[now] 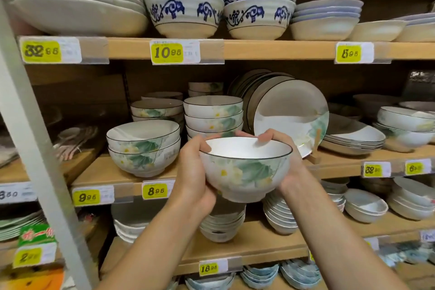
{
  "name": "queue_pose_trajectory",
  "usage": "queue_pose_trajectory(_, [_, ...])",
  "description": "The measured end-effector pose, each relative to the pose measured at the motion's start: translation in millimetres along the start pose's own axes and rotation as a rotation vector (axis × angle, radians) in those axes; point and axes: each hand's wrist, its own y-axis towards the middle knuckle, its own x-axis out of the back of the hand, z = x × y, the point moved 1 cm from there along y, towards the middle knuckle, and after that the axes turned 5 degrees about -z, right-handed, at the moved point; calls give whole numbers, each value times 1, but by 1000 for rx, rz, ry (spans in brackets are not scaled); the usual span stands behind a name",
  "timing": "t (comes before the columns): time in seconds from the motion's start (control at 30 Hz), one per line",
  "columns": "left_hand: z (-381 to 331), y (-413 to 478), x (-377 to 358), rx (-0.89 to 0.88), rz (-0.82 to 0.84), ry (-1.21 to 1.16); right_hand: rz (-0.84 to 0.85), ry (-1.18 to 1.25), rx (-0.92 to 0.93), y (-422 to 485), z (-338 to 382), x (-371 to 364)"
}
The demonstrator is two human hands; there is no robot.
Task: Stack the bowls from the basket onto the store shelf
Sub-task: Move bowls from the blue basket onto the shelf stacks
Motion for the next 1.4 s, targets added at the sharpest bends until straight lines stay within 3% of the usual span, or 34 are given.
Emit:
queue_pose_trajectory(0.07, [3, -2, -1, -42, -79, -42, -108, -16, 68, -2, -1, -2])
queue_pose_trajectory(0.17, [3, -2, -2, -116, -154, -64, -266, -72, 317, -12, -7, 9])
queue_pose_trajectory(0.3, [-3, -5, -3, -227, -192, -45, -15, -349, 616, -45, -27, 22])
queue_pose_trajectory(0.43, [-9, -12, -5, -336, -145, 200, 98, -502, 664, -49, -26, 17])
queue_pose_trajectory(0.6, [-44, -16, 1, -387, 225, 444, 99, -366, 734, -43, 10, 3])
queue_pose_trajectory(0.67, [-55, -12, -2, -429, 283, 511, 94, -364, 727, -38, 23, -9])
queue_pose_trajectory(0.9, [-79, 5, -14, -607, 186, 505, 171, -296, 713, -21, 46, -40])
queue_pose_trajectory(1.4, [-92, 45, 0, -598, 255, 558, 113, -450, 797, 18, 63, -46])
